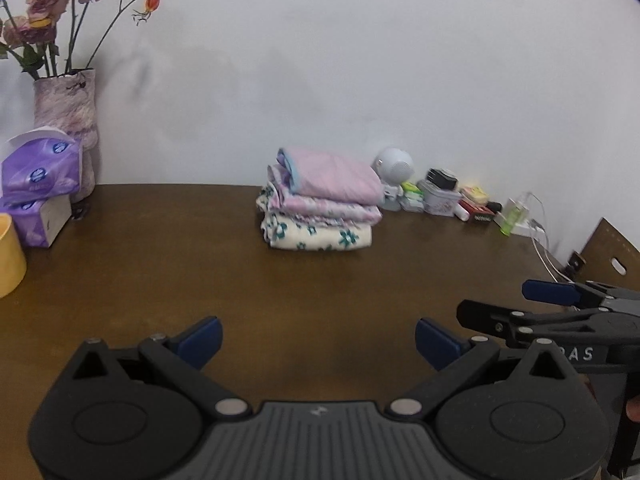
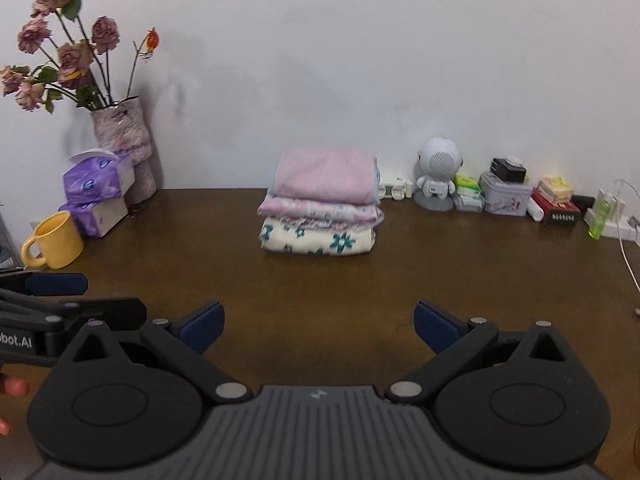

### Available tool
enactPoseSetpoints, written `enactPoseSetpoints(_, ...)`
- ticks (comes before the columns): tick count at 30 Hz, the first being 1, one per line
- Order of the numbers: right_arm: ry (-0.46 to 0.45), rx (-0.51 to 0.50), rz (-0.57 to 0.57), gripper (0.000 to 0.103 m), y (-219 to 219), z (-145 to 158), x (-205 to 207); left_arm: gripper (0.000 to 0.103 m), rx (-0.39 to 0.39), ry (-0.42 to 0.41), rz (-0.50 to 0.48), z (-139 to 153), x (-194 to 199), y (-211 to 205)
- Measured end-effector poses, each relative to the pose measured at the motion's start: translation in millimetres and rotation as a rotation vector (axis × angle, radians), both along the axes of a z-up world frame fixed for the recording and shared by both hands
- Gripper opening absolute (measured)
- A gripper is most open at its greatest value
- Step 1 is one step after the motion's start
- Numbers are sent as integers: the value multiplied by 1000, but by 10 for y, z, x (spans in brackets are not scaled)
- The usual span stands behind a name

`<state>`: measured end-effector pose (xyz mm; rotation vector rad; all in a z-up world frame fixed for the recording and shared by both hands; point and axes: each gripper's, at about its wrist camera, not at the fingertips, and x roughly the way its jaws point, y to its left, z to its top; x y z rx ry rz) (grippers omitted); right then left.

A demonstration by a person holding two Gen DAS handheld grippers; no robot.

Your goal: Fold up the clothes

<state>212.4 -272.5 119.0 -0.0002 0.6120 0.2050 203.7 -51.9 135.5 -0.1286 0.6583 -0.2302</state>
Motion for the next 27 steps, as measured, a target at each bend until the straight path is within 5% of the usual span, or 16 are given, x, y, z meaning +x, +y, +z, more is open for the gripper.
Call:
enactPoseSetpoints(16, -7, -20, -4, 103, 274, -384, -1271, 103, 5, -16, -43, -413, -1362, 179)
enactPoseSetpoints(27, -41, -38, 36, 103, 660, -806, -1722, 103, -17, 15, -4, -797, -1741, 464)
